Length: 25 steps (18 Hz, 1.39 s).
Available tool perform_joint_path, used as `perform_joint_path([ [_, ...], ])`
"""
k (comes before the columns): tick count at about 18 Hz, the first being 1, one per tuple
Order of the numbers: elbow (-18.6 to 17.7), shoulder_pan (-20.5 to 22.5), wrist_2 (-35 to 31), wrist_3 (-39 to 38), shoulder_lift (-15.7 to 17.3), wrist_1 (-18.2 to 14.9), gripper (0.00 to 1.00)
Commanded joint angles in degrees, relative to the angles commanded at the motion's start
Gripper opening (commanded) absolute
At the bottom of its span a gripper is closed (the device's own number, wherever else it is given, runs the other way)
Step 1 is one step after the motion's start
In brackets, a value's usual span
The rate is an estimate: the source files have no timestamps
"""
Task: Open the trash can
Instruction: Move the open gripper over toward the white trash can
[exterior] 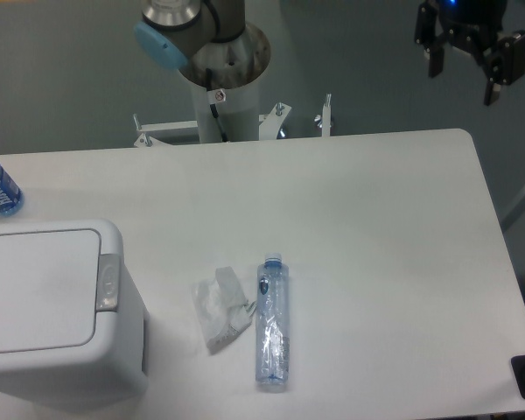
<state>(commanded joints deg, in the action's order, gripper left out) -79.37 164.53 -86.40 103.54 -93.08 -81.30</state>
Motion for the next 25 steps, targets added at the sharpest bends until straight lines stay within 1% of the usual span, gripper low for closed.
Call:
perform_joint_path([
  [5, -0.09, -0.18, 0.0, 0.0, 0.17, 0.0, 1.0],
  [7, -0.09, -0.44, 0.96, -0.44, 0.18, -0.09, 1.0],
  [9, -0.26, -0.61, 2.02, -3.06, 0.44, -0.09, 1.0],
  [11, -0.26, -2.01, 2.28, -8.67, 0.44, -0.09, 1.0],
  [14, -0.62, -5.0, 2.11, -21.23, 0.35, 0.18, 1.0],
  [15, -0.62, -6.32, 2.11, -25.01, 0.26, 0.96, 1.0],
  [17, -1.05, -8.6, 2.11, -31.17, 0.09, 3.77, 1.0],
  [19, -1.41, -10.54, 2.11, -36.53, -0.09, 5.01, 1.0],
  [23, -1.49, -14.32, 2.11, -45.42, -0.79, 5.01, 1.0],
  [25, -1.58, -16.6, 2.29, -51.65, -1.05, 5.01, 1.0],
])
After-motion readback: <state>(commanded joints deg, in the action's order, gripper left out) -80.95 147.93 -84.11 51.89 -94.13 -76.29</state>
